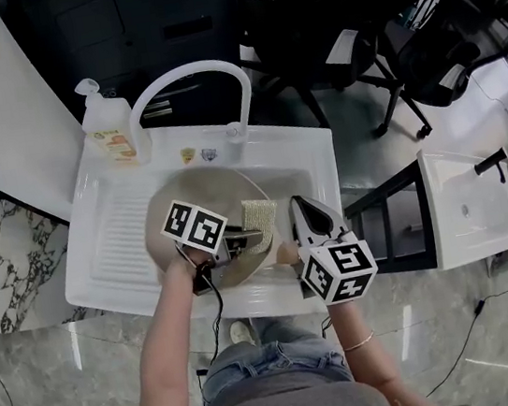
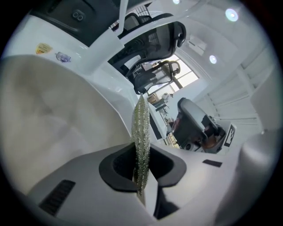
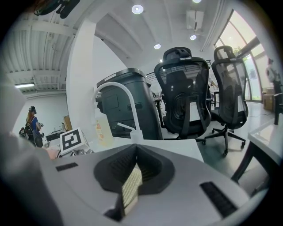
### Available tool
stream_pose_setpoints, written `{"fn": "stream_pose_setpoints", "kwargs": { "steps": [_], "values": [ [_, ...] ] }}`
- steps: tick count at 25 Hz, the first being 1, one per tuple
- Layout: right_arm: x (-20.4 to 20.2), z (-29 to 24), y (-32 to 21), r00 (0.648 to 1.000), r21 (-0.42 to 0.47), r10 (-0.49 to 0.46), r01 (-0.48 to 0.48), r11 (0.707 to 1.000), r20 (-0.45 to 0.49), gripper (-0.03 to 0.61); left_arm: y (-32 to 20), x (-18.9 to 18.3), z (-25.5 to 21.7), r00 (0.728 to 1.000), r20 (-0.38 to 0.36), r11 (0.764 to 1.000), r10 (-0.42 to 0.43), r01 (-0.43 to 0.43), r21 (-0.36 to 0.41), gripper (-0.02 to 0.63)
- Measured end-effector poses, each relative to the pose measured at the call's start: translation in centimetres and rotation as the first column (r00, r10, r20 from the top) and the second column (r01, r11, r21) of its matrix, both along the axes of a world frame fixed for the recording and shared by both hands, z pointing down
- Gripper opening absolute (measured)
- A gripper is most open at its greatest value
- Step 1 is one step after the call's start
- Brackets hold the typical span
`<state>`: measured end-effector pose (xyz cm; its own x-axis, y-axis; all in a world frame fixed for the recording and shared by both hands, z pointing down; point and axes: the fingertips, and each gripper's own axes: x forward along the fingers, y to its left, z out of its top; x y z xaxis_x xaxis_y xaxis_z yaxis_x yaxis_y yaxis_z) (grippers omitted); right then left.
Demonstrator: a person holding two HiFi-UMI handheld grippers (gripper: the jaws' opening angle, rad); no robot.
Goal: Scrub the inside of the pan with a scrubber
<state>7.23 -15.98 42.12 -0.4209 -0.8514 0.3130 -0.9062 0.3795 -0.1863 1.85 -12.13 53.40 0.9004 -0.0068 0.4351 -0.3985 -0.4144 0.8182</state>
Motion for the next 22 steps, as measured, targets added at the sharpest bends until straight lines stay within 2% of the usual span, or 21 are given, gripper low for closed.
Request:
{"fn": "stream_pose_setpoints", "kwargs": {
  "steps": [2,4,6,8,9,10,11,14,16,19,22],
  "values": [
    [-0.2,0.0,-0.2,1.000,0.002,-0.003,0.003,1.000,-0.001,0.011,-0.9,-0.5,-0.4,0.997,-0.013,0.996,-0.074,0.074,0.046,0.064],
    [-0.4,0.0,-0.3,1.000,0.004,-0.005,0.005,1.000,-0.002,0.011,-2.2,-1.7,-0.9,0.983,-0.017,0.975,-0.184,0.185,0.123,0.064],
    [-0.6,0.0,-0.4,1.000,0.004,-0.007,0.007,1.000,-0.003,0.011,-3.6,-3.8,-1.2,0.946,0.018,0.926,-0.322,0.311,0.215,0.066],
    [-0.7,0.1,-0.5,1.000,0.002,-0.008,0.008,1.000,-0.003,0.011,-4.7,-6.3,-1.0,0.892,0.084,0.868,-0.443,0.404,0.287,0.066],
    [-0.7,0.1,-0.6,1.000,0.001,-0.007,0.007,1.000,-0.003,0.011,-5.0,-7.2,-0.9,0.873,0.112,0.852,-0.475,0.424,0.309,0.066],
    [-0.7,0.2,-0.7,1.000,-0.001,-0.007,0.007,1.000,-0.002,0.011,-5.0,-7.7,-0.8,0.868,0.132,0.850,-0.479,0.422,0.315,0.065],
    [-0.7,0.3,-0.7,1.000,-0.003,-0.007,0.007,1.000,-0.001,0.011,-4.9,-7.7,-0.7,0.877,0.147,0.865,-0.458,0.401,0.304,0.065],
    [-0.6,0.5,-0.9,1.000,-0.010,-0.004,0.004,1.000,0.002,0.011,-3.7,-6.6,0.2,0.928,0.200,0.939,-0.313,0.272,0.210,0.064],
    [-0.5,0.7,-1.0,1.000,-0.015,-0.001,0.001,1.000,0.002,0.011,-3.3,-5.9,1.1,0.943,0.246,0.970,-0.223,0.189,0.154,0.064],
    [-0.1,1.0,-1.2,1.000,-0.022,0.011,-0.011,1.000,0.003,0.011,-2.9,-4.3,2.5,0.954,0.274,0.991,-0.121,0.098,0.095,0.064],
    [0.5,1.1,-1.4,1.000,-0.030,0.027,-0.027,0.999,0.004,0.011,-2.7,-3.0,3.9,0.951,0.306,0.997,-0.052,0.033,0.066,0.064]
  ]
}}
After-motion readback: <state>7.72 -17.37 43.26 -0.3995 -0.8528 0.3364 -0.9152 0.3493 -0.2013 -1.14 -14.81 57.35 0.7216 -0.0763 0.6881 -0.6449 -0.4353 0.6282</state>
